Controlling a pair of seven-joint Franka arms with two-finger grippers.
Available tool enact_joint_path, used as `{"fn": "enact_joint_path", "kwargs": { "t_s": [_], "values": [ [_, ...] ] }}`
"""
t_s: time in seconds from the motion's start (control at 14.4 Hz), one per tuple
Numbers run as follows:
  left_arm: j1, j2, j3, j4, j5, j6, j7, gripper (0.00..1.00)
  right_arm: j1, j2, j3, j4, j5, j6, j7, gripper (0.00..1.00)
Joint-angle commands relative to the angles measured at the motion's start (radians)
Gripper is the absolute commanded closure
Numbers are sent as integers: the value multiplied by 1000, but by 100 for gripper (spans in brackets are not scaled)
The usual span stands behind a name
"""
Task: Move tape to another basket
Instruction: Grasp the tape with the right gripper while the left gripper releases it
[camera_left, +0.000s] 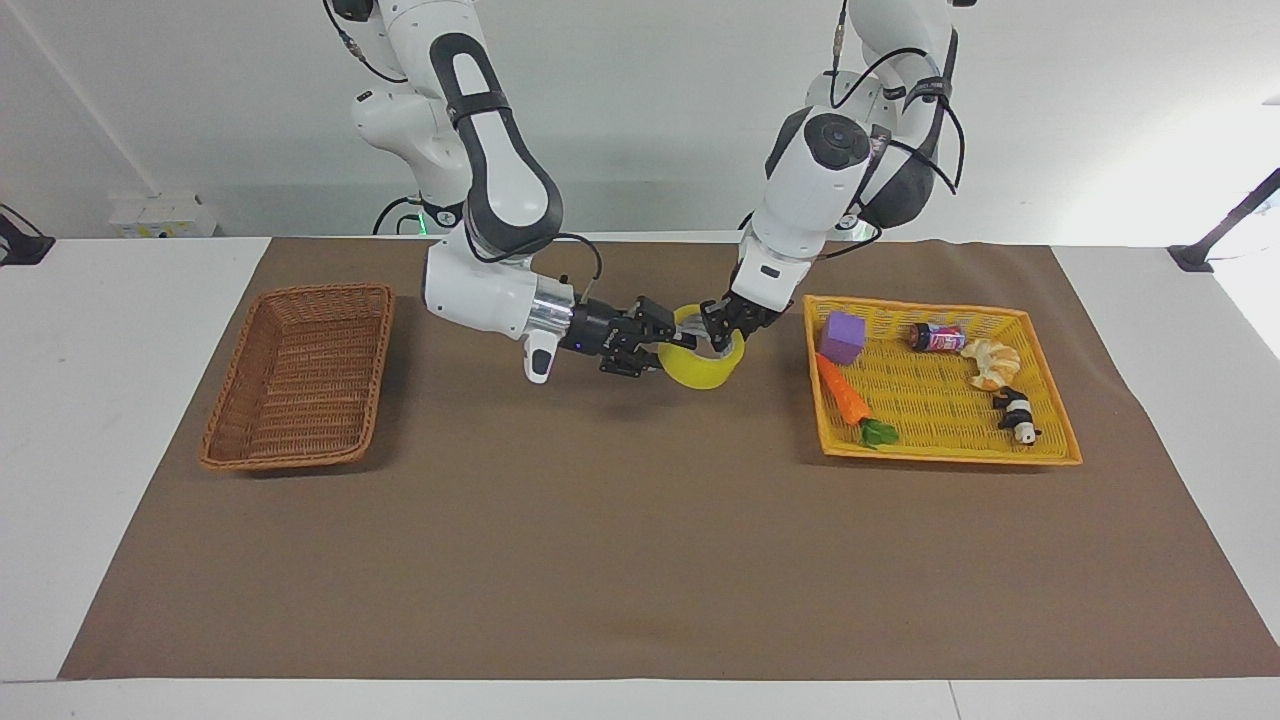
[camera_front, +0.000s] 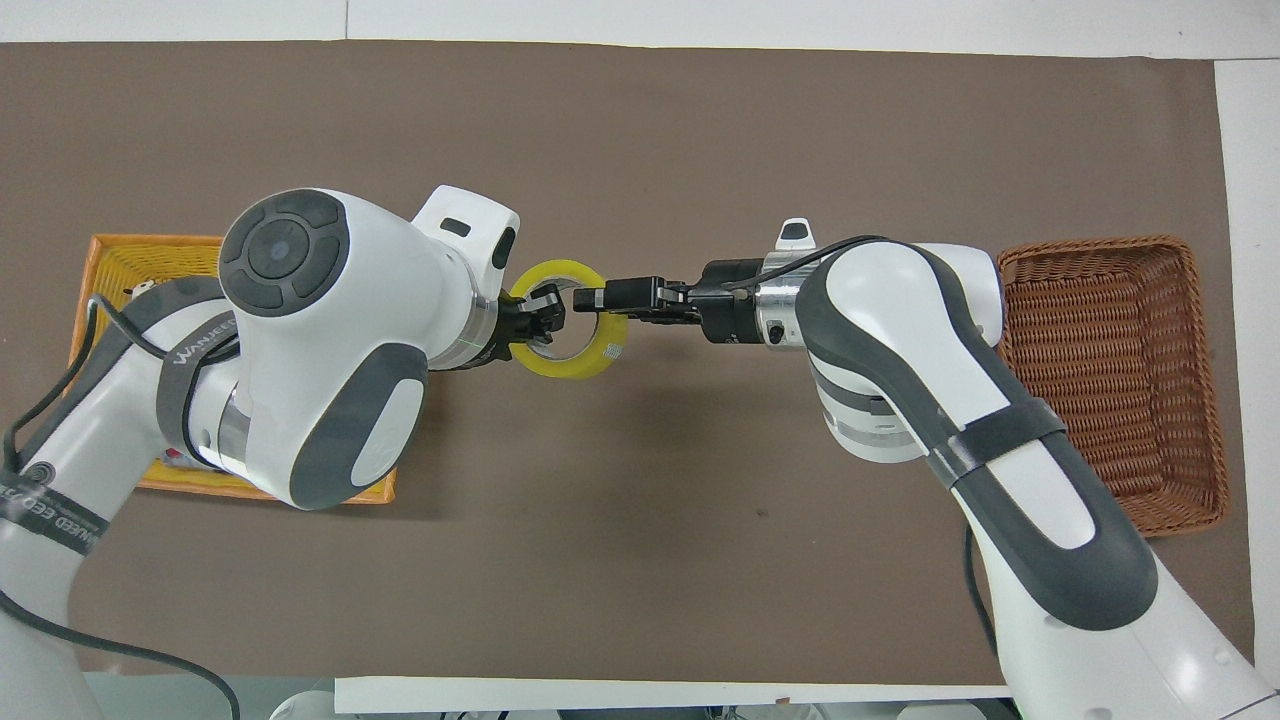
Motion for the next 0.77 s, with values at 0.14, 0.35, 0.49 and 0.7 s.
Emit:
{"fn": "enact_joint_path", "kwargs": {
  "t_s": [0.14,0.35,0.49,0.7],
  "values": [
    [60,-42,39,191,-4,-239,-9,0,-24,-17,4,-14,22,-2,-46,100],
    [179,-62,43,189,58,-293,100,1,-128,-22,2,-15,2,-75,-66,100],
    [322,-62,44,190,81,-352,300,1,-239,-34,2,-29,-71,-188,-85,100],
    [508,-77,44,189,91,-368,575,1,-444,-45,1,-27,-278,-364,-114,100]
  ]
}}
